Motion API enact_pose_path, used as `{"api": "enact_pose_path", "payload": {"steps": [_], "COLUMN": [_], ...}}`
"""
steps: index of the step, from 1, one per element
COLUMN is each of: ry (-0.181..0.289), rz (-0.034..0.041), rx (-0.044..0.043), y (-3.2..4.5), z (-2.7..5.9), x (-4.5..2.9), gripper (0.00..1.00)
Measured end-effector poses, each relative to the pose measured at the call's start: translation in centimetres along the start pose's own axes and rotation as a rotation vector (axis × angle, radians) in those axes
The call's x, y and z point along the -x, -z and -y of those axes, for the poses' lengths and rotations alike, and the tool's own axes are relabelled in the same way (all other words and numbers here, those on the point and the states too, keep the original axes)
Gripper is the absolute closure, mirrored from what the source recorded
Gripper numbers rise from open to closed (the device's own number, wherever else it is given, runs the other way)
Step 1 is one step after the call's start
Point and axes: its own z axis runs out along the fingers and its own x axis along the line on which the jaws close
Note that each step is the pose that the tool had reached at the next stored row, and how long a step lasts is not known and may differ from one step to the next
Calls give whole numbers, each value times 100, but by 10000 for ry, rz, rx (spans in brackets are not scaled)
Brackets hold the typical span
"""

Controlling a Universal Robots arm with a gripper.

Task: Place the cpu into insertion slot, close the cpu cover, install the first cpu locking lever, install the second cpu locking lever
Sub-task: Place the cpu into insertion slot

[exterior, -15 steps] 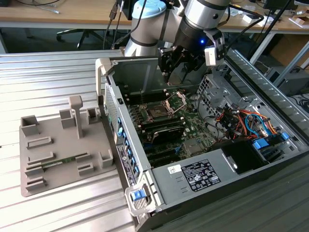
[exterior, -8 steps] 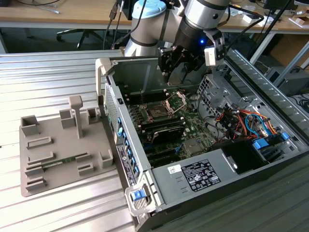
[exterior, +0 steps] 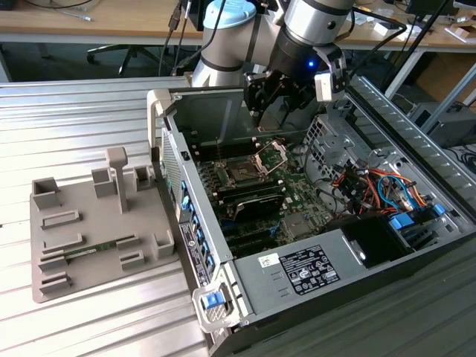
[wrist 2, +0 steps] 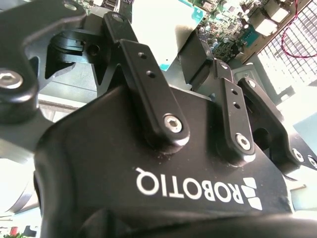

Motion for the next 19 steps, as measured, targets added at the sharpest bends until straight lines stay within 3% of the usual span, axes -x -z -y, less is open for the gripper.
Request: {"api": "enact_pose_path", "payload": {"steps": [19], "ry": [-111], "rz": [10], "rx": [2], "y": [-1], "z": [0], "x": [0], "gripper": [46]}}
